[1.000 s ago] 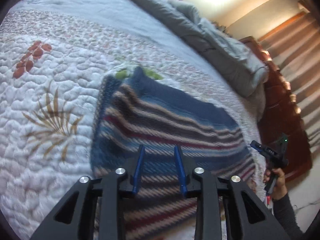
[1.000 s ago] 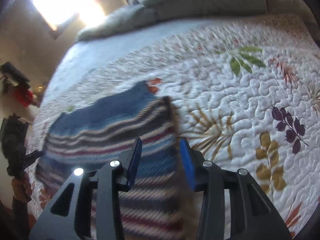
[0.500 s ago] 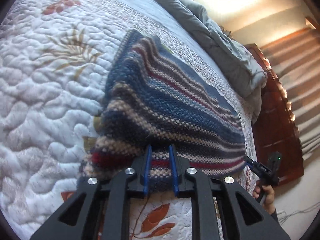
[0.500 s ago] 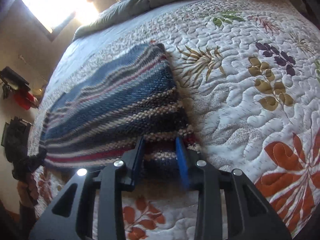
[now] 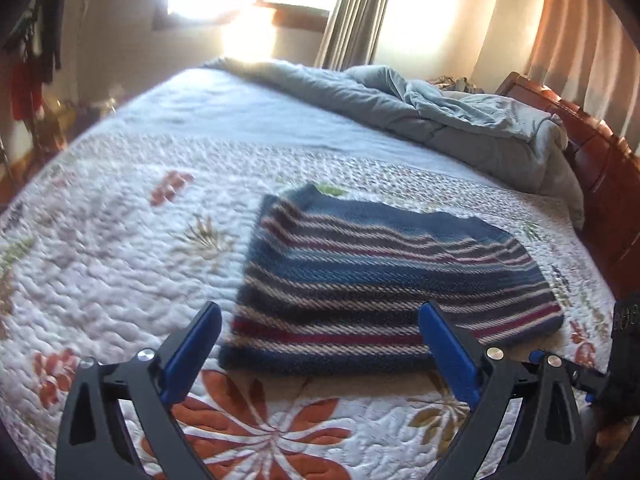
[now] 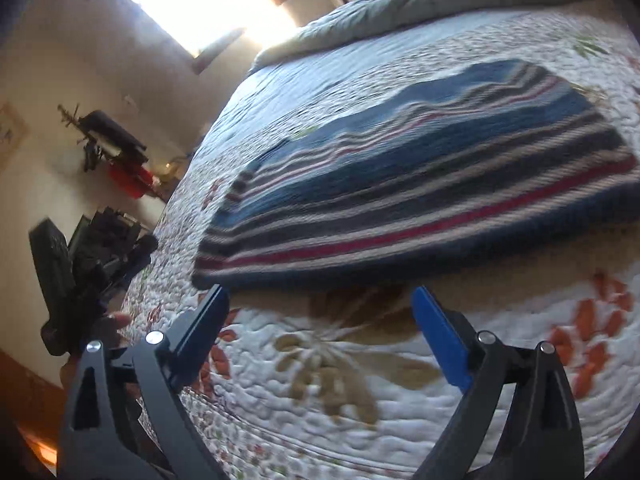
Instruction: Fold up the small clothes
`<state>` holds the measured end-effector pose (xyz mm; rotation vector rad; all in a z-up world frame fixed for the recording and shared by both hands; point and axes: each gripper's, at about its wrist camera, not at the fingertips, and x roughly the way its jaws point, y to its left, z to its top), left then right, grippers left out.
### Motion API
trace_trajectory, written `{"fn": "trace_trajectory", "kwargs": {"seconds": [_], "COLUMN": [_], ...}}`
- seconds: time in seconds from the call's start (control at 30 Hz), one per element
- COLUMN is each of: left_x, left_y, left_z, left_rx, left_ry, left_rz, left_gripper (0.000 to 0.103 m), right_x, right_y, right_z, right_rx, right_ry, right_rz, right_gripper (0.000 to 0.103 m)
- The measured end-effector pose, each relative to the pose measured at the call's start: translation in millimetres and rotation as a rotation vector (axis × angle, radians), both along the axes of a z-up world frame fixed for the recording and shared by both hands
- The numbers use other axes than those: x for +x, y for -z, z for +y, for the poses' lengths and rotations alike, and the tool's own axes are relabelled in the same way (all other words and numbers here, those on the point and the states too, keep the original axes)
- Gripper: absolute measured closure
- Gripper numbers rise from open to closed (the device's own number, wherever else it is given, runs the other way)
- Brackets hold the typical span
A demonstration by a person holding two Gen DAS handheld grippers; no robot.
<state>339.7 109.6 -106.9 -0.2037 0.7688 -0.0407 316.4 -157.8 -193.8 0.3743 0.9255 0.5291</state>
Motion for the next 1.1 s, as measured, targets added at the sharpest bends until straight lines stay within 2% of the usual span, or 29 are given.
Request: {"fn": "trace_trajectory", "kwargs": {"seconds": [0.17,0.4,0.57,0.67,0.77,0.8,0.87,1.03,1.07,1.1], "left_x": [-3,-2,0,12,43,58,78,126,133,140], "left_y": [3,14,19,15,20,28,42,79,84,87], "left_z": [9,29,43,66,106,120,136,141,140,138], "left_rx": [0.051,0.052,0.034,-0.063,-0.241,-0.307,-0.367,-0.495,-0.514,-0.536], "left_ry": [-0.015,-0.030,-0.022,0.014,0.041,0.045,0.044,0.174,0.186,0.196], "left_rz": [0.003,0.016,0.038,0.043,0.107,0.162,0.215,0.366,0.385,0.389], "left_gripper": [0.004,0.004,0.004,0.004,0.004,0.004,0.004,0.004,0.004,0.004], "right_x": [3,6,-18,-37,-52,-57,-62,-65,-63,-61], "right_y": [-9,0,5,6,12,15,23,44,49,52], "right_z": [50,89,118,141,165,175,190,233,244,250], "right_rx": [-0.059,-0.157,-0.345,-0.466,-0.596,-0.648,-0.729,-0.920,-0.966,-0.992], "right_ry": [-0.070,-0.126,-0.223,-0.279,-0.324,-0.342,-0.376,-0.444,-0.463,-0.470], "right_rz": [-0.099,-0.209,-0.350,-0.443,-0.521,-0.554,-0.597,-0.710,-0.730,-0.737], "right_gripper": [0.007,0.007,0.007,0.007,0.007,0.007,0.007,0.009,0.011,0.020]}}
